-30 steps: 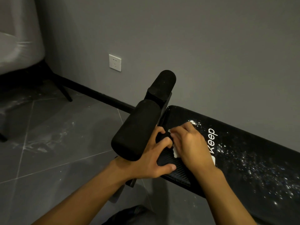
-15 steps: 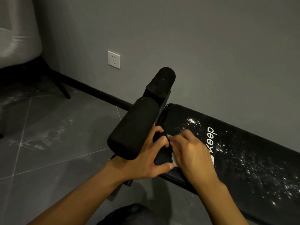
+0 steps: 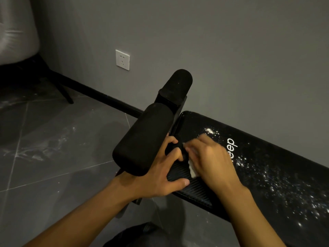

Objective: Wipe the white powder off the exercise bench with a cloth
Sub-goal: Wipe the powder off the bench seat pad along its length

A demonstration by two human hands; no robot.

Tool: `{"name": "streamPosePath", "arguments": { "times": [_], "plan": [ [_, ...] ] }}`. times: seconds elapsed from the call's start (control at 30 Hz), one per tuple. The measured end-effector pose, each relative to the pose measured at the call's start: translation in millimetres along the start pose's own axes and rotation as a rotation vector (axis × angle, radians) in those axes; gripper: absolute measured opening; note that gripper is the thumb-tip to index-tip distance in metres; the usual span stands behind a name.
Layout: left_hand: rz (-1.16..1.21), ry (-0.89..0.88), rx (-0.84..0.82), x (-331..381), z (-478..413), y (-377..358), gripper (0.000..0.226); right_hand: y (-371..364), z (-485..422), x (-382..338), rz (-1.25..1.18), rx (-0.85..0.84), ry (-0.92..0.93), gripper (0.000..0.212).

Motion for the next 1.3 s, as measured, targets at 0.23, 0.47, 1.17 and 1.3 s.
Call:
{"name": "streamPosePath", "arguments": {
  "times": [0.23,0.47,1.17,1.3],
  "plan": [
    [0.083,0.012,0.027,1,1,-1,0.054,-13,-32,2,0.029,0.009,0.022,0.030],
    [0.131,0.011,0.050,1,2,-2,0.054,-10,-43,7,0.083,-0.036,0.089,0.028],
    [0.169,0.084,0.061,0,1,-5,0.054,-18,-114,41,0.031,-0.141,0.110,0.022],
    [0.172,0.080,0.070,-2,-4,-5,0.053,-20,-126,46,0.046,-0.099,0.027,0.024]
  ]
}}
Point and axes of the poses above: each hand's wrist, its own z-axis away from the middle knuckle, its own y-axis out of the back of the hand, x = y × z, the point moved 2 cm from there along -z, towards the middle knuckle, and after that the axes turned 2 degrees about x, right-handed, at the moved point
